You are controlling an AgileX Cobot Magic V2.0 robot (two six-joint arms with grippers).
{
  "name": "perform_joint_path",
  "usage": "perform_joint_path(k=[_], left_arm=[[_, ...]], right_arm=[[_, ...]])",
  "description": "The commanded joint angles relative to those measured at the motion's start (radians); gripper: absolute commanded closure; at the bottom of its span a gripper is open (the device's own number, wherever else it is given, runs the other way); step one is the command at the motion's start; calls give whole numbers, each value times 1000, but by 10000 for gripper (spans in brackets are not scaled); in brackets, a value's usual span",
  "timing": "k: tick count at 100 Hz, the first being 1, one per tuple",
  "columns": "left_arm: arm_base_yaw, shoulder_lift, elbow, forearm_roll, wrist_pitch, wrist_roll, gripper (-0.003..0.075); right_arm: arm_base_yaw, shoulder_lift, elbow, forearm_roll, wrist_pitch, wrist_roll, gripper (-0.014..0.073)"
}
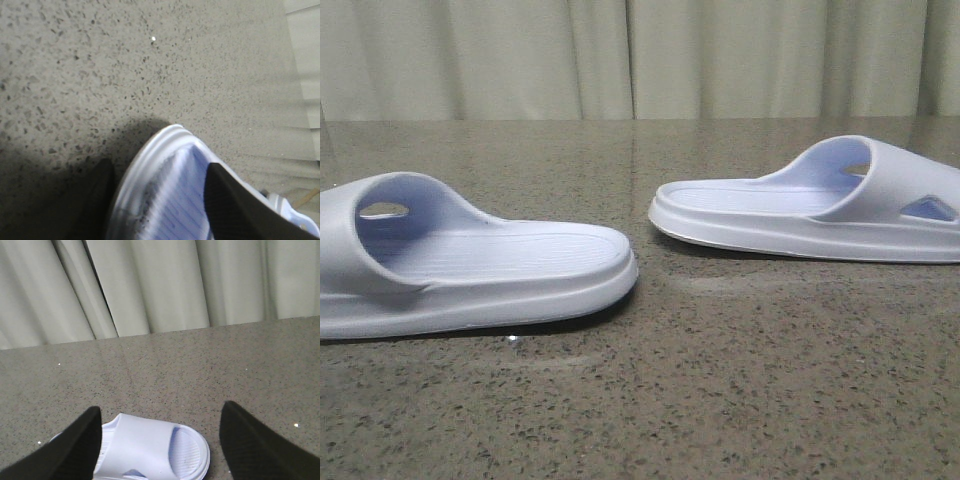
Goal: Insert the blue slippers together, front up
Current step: 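Close the left gripper on the heel rim and lift the slipper, then lower the right gripper onto the heel of the other slipper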
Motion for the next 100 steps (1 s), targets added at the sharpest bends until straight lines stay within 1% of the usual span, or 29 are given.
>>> perform_joint_path(k=[1,16,32,42,51,68,87,100], left_arm=[[1,32,18,57,46,8,434],[1,32,18,57,46,52,566],[1,32,18,59,38,65,705],[1,32,18,57,29,94,704],[1,29,18,26,25,135,704],[1,-13,18,-139,45,244,704],[1,-87,-9,-239,113,253,704],[1,-142,-67,-252,139,253,704]], right_arm=[[-6,21,-33,3,-84,-3,162],[-6,21,-33,3,-90,-3,162],[-6,21,-33,3,-90,-3,162],[-6,21,-33,3,-90,-3,162],[-6,21,-33,3,-90,-3,162],[-6,21,-33,3,-90,-3,162],[-6,21,-33,3,-90,-3,162],[-6,21,-33,3,-90,-3,162]])
